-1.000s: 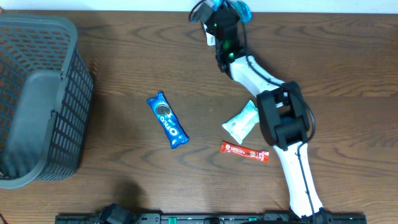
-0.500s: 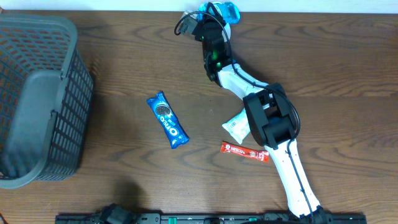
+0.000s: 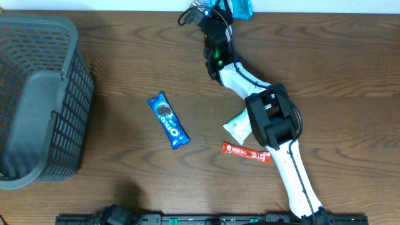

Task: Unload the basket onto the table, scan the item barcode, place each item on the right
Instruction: 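Hold the teal bottle's base under the white scanner, then carry the teal bottle to the right edge of the table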

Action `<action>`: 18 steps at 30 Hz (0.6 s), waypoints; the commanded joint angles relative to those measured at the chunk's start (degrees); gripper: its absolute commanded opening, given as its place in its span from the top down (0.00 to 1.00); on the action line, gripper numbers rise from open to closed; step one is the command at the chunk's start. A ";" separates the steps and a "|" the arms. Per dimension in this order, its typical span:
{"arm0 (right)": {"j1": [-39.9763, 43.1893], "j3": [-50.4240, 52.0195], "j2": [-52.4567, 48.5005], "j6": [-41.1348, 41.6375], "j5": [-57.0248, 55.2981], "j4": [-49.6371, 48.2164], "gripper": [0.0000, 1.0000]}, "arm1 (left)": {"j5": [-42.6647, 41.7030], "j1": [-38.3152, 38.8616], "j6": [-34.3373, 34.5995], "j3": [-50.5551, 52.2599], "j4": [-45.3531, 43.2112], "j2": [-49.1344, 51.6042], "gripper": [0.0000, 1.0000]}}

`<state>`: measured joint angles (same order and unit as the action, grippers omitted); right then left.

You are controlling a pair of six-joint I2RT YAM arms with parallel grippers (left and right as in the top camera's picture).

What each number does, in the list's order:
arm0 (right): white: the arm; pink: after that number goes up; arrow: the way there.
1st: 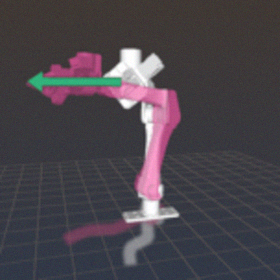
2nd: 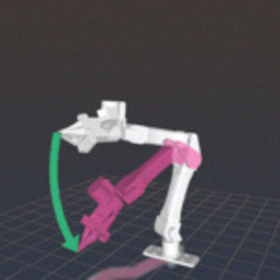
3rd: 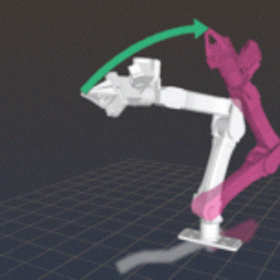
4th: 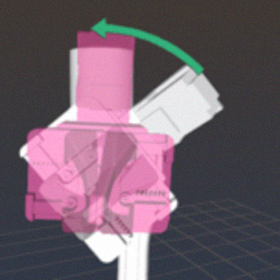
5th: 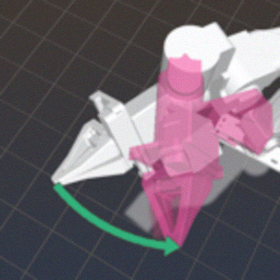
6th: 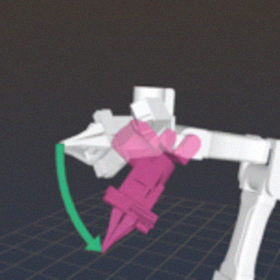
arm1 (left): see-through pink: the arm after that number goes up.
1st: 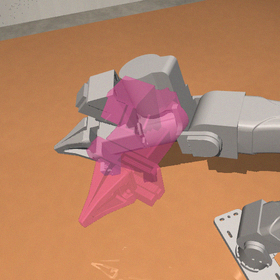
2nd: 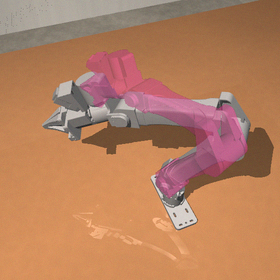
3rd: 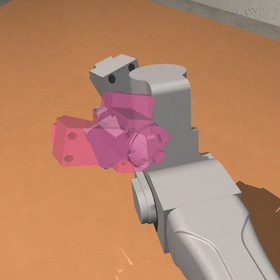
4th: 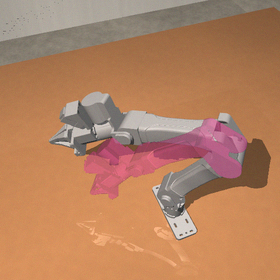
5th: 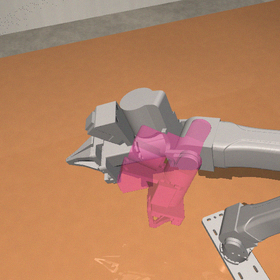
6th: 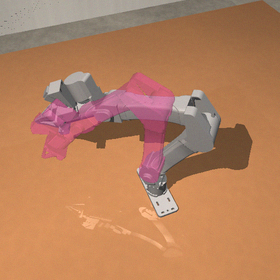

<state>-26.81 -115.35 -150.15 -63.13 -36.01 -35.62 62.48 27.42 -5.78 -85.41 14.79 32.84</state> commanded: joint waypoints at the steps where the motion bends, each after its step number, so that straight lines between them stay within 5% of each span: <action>1: 2.08 -2.01 6.54 0.39 -10.60 3.28 0.75 | 0.13 -0.24 0.52 -0.04 -0.22 -0.57 0.02; 10: 11.67 -1.97 9.16 1.62 -29.18 13.90 0.78 | 0.13 -0.24 0.52 -0.04 -0.22 -0.57 0.02; 18: 24.15 -1.97 9.16 18.16 -33.73 38.73 0.77 | 0.13 -0.24 0.52 -0.04 -0.22 -0.57 0.02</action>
<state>-6.17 -116.11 -143.90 -54.35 -64.71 -0.69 62.46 27.42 -5.78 -85.41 14.76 32.84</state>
